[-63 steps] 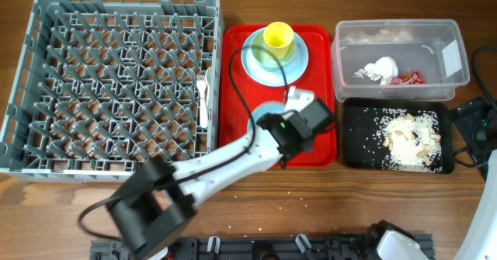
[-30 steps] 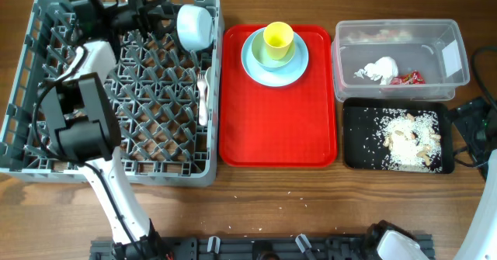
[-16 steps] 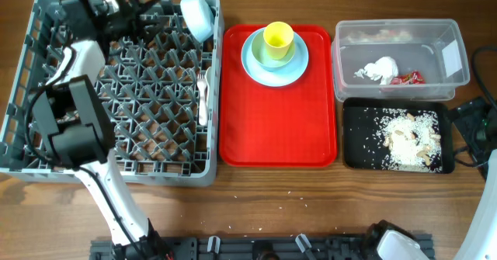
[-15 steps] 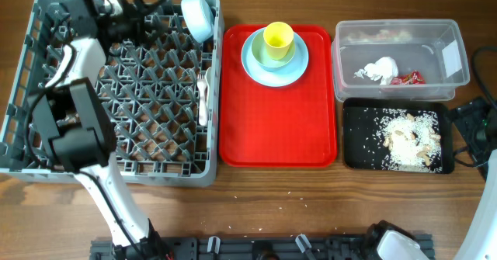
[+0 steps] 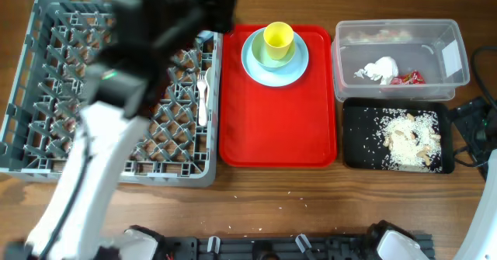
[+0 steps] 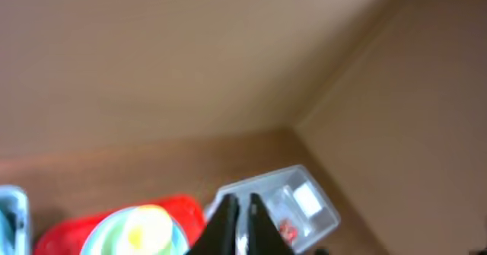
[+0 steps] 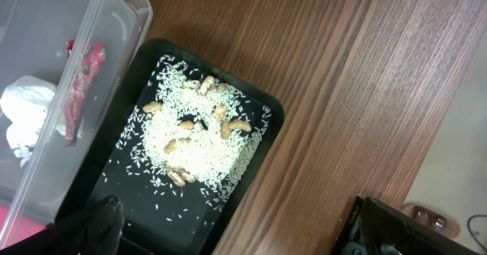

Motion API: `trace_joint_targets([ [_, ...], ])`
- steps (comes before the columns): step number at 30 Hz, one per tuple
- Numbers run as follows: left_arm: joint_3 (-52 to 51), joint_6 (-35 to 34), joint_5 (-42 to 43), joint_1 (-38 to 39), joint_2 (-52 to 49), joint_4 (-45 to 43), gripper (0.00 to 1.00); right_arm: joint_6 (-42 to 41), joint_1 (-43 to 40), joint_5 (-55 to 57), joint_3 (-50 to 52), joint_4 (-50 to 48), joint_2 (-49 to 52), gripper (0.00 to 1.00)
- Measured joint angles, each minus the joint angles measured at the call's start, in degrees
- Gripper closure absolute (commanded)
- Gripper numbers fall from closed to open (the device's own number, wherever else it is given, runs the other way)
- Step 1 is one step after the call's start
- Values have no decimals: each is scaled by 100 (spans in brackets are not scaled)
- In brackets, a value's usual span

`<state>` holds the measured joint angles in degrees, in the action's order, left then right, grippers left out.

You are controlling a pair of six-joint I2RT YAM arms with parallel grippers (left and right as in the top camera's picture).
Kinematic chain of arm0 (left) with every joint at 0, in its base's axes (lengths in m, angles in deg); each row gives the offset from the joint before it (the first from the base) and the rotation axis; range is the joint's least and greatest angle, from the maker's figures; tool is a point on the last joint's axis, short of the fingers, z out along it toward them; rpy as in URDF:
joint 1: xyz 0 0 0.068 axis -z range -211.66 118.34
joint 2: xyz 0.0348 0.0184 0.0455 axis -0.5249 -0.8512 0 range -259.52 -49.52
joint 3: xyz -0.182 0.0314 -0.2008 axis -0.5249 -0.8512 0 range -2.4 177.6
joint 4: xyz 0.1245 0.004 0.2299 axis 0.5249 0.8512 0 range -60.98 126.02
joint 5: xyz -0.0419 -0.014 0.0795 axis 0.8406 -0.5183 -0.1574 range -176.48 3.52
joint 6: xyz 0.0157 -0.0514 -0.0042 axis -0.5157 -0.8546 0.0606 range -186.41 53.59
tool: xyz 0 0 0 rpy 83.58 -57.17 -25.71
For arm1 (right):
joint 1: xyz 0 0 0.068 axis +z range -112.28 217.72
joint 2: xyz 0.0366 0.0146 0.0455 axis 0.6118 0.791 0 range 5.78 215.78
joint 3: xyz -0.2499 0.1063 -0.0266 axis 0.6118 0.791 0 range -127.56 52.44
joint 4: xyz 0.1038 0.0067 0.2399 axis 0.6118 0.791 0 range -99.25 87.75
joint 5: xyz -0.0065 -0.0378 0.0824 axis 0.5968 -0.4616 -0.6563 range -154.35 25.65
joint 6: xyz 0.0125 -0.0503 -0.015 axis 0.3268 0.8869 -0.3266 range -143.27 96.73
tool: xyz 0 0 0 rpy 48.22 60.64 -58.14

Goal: Sort waste into correct bins and load items into the dishwasher rack
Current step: 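Reach the left gripper to the yellow cup on the blue plate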

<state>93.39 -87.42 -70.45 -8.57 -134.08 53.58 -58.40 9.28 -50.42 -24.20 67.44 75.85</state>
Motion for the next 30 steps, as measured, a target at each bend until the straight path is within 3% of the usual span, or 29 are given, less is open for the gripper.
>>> trace_joint_targets([
  [2, -2, 52, -852, 730, -986, 125, 94, 0, 0, 0, 0, 0, 0, 0],
  [4, 144, 151, -1172, 1025, -1696, 645, 92, 0, 0, 0, 0, -9, 2, 0],
  [7, 2144, 577, -1534, 1191, -3674, 2422, 85, 0, 0, 0, 0, -2, 2, 0],
  [10, 3209, 1196, -1862, 1182, -4813, 2479, 74, -2, 0, 0, 0, -4, 0, 0],
  [17, 3248, 1794, -2031, 1180, -5099, 1899, 72, -2, 0, 0, 0, -2, 0, 0],
  [19, 3248, 1816, -2055, 1204, -5119, 1917, 73, 0, 0, 0, 0, -2, 0, 0],
  [21, 3252, 1840, -2070, 1255, -5292, 1971, 82, 0, 0, 0, 0, -2, 0, 0],
  [24, 3252, 1880, -2070, 1287, -5438, 2245, 83, -2, 0, 0, 0, -2, 0, 0],
  [28, 3254, 1882, -2072, 1285, -5438, 2352, 67, -2, 0, 0, 0, -2, 2, 0],
  [29, 3254, 1882, -2072, 1287, -5438, 2459, 62, -2, 0, 0, 0, -2, 2, 0],
  [30, 3254, 1886, -2072, 1285, -5438, 2522, 49, -2, 0, 0, 0, -4, 2, 0],
])
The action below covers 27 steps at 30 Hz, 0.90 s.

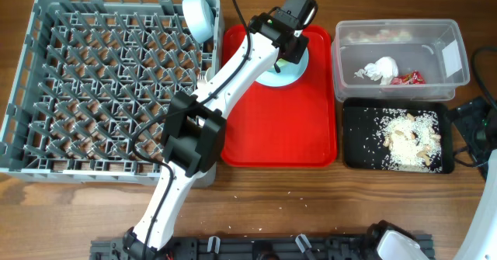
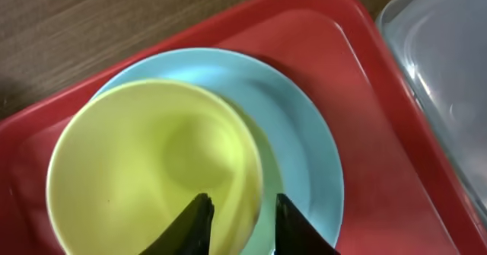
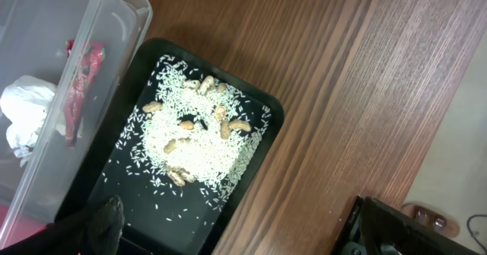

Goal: Sort waste into correct bins and load items into the dishwasher rack
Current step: 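Reach the left gripper to the yellow cup on the blue plate, then lift the yellow cup and place it upright in the rack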

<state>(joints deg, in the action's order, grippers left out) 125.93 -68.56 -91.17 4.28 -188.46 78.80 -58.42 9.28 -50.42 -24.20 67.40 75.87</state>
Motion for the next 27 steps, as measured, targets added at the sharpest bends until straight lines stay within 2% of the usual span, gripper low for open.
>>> trace_joint_targets([
  [1, 0, -20, 2, 0, 0, 42, 42, 2, 0, 0, 0, 2, 0, 0],
  [4, 0, -7, 0, 0, 0, 48, 45, 0, 0, 0, 0, 2, 0, 0],
  [5, 0, -7, 0, 2, 0, 52, 54, 0, 0, 0, 0, 2, 0, 0],
  [7, 0, -11, 0, 0, 0, 59, 86, 2, 0, 0, 0, 2, -2, 0],
  [9, 0, -22, 2, 0, 0, 59, 88, 2, 0, 0, 0, 0, 0, 0],
  [10, 0, 11, 0, 0, 0, 59, 96, 0, 0, 0, 0, -2, 0, 0],
  [17, 15, 17, -505, 0, 0, -90, 96, 2, 0, 0, 0, -83, 0, 0],
  [21, 107, -46, -280, -11, 498, 439, 96, 2, 0, 0, 0, -81, 0, 0],
  [24, 203, -310, 815, -153, 2308, 1709, 96, 0, 0, 0, 0, -87, 0, 0],
  [26, 398, -354, 1344, -518, 3412, 2461, 96, 0, 0, 0, 0, -87, 0, 0],
  [27, 492, -376, 1705, -949, 3919, 3005, 96, 0, 0, 0, 0, -83, 0, 0],
])
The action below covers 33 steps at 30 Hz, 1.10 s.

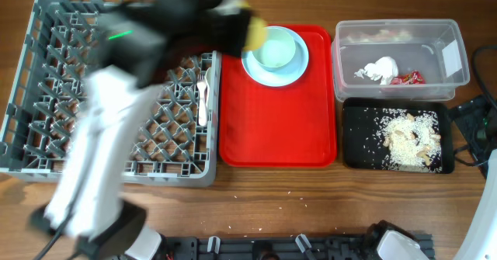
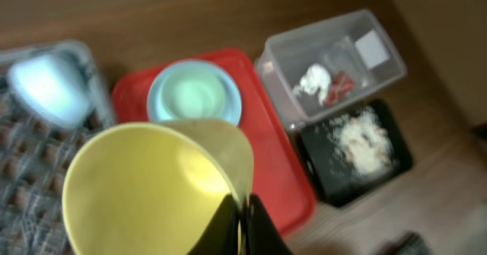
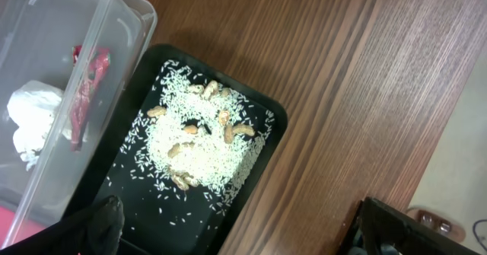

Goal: Sort waste into correct bins and load items into the dishwasher rack
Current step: 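Lift the yellow cup and place it upright in the rack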

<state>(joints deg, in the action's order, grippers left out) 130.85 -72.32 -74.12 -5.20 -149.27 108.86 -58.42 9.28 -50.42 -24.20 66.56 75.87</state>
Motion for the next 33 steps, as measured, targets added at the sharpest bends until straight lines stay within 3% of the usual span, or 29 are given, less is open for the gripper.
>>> trace_joint_targets([
  [3, 42, 105, 1126, -1342, 341, 1113, 96, 2, 0, 0, 0, -4, 0, 0],
  [6, -691, 1088, 3185, -2583, -151, 1547, 96, 2, 0, 0, 0, -4, 0, 0],
  [9, -1751, 2026, 4616, -3252, -374, 1353, 96, 2, 0, 0, 0, -2, 0, 0],
  [12, -3274, 2586, 5849, -3530, -568, 68, 96, 2, 0, 0, 0, -4, 0, 0],
  [16, -4500, 2382, 6592, -3864, -1375, -1473, 96, 0, 0, 0, 0, -2, 0, 0],
  [23, -4629, 2111, 6529, -4478, -2223, -1617, 94, 0, 0, 0, 0, -2, 0, 0],
  [25, -4592, 1921, 6301, -4579, -2223, -1622, 75, 0, 0, 0, 0, -2, 0, 0],
  [27, -4483, 1670, 5886, -4754, -2223, -1622, 62, 2, 0, 0, 0, -2, 0, 0],
  [28, -4461, 1615, 5783, -4804, -2223, -1631, 42, 0, 0, 0, 0, -2, 0, 0],
  [29, -4398, 1456, 5558, -4913, -2218, -1637, 0, 0, 0, 0, 0, -2, 0, 0],
  [33, -3985, 935, 4594, -4970, -1827, -1556, 0, 2, 0, 0, 0, -2, 0, 0],
])
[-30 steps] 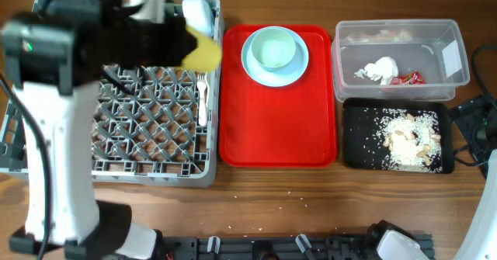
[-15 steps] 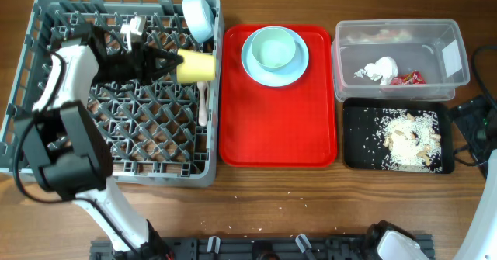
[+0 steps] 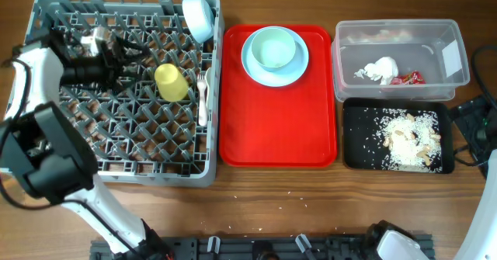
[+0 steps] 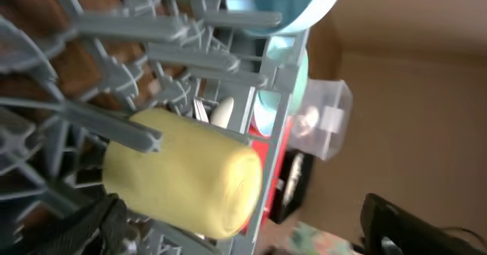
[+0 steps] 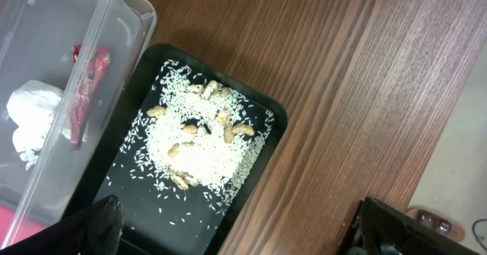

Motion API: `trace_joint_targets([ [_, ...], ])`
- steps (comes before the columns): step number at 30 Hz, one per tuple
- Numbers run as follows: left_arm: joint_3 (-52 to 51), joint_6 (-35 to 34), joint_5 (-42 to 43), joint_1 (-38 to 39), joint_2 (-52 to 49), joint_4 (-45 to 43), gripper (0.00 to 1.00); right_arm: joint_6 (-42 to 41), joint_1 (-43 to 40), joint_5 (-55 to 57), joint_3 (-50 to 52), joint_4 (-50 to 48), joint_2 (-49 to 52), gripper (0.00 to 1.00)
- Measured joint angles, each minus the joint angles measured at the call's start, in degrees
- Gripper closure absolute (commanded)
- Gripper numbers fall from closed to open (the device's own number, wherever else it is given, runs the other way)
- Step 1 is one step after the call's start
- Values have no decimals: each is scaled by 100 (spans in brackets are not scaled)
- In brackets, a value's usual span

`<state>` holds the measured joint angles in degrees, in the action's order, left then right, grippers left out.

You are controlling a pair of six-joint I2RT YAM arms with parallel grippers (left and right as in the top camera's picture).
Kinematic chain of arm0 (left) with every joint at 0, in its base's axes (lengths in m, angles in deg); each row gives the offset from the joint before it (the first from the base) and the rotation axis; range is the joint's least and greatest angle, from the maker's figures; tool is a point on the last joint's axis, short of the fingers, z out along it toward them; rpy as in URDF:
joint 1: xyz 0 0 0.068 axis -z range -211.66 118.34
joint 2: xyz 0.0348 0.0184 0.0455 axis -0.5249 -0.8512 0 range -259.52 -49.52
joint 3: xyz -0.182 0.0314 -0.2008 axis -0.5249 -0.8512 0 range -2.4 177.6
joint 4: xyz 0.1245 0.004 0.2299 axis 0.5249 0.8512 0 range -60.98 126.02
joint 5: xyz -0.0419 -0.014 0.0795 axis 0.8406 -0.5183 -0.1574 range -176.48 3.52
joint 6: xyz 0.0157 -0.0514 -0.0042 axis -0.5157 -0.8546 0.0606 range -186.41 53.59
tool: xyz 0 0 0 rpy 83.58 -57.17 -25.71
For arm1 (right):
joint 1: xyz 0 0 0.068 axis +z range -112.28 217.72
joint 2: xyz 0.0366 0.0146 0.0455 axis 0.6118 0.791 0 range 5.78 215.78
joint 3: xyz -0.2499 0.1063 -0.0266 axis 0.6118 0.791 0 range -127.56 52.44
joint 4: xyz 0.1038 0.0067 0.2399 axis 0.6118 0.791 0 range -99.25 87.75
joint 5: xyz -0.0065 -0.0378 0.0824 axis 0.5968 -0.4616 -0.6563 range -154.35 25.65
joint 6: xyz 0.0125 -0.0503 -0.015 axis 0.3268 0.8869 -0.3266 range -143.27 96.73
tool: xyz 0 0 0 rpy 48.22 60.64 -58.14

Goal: Sort waste into correct bins and load items into the dishwasher rack
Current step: 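Lift the yellow cup and place it upright in the rack, then reach the left gripper to the light green bowl on the plate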

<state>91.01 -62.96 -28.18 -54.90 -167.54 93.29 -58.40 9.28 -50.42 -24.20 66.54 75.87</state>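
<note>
The yellow cup [image 3: 171, 82] lies on its side among the tines of the grey dishwasher rack [image 3: 46, 163]; in the left wrist view the cup [image 4: 183, 180] sits just ahead of the fingers. My left gripper [image 3: 128, 62] [image 4: 243, 236] hovers left of the cup, open, nothing between its fingers. A green bowl [image 3: 277, 49] rests on a light blue plate [image 3: 256, 70] on the red tray [image 3: 276, 128]. My right gripper [image 5: 236, 232] is open above the black tray of rice and peanuts [image 5: 199, 142].
A pale blue bowl [image 3: 199, 16] stands in the rack's far right corner, and a white utensil [image 3: 203, 95] lies along its right side. The clear bin [image 3: 400, 54] holding a white wad and a red wrapper sits behind the black tray [image 3: 357, 147].
The yellow cup, held up in my shut left gripper above the table, now lies in the rack. The left gripper has let go and is open beside it. The right arm has not moved.
The yellow cup first stood in the green bowl on the plate, my left gripper shut above. Then its fingers straddled the cup's rim. Then it held the cup high over the table. Now the cup lies in the rack, released.
</note>
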Motion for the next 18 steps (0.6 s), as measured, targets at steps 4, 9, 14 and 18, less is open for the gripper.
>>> trace_joint_targets([
  [4, 337, -876, -1067, 131, 1567, 24, 0, 0, 0, 0, 0, -2, 0, 0],
  [9, 483, -1613, -2371, 2035, 3281, -352, 1, -2, 0, 0, 0, -2, 0, 0],
  [14, 490, -1976, -2815, 4343, 2734, -1908, 3, -2, 0, 0, 0, -9, 0, 0],
  [18, 485, -2033, -4240, 5772, 1508, -2962, 70, -2, 0, 0, 0, 4, 0, 0],
])
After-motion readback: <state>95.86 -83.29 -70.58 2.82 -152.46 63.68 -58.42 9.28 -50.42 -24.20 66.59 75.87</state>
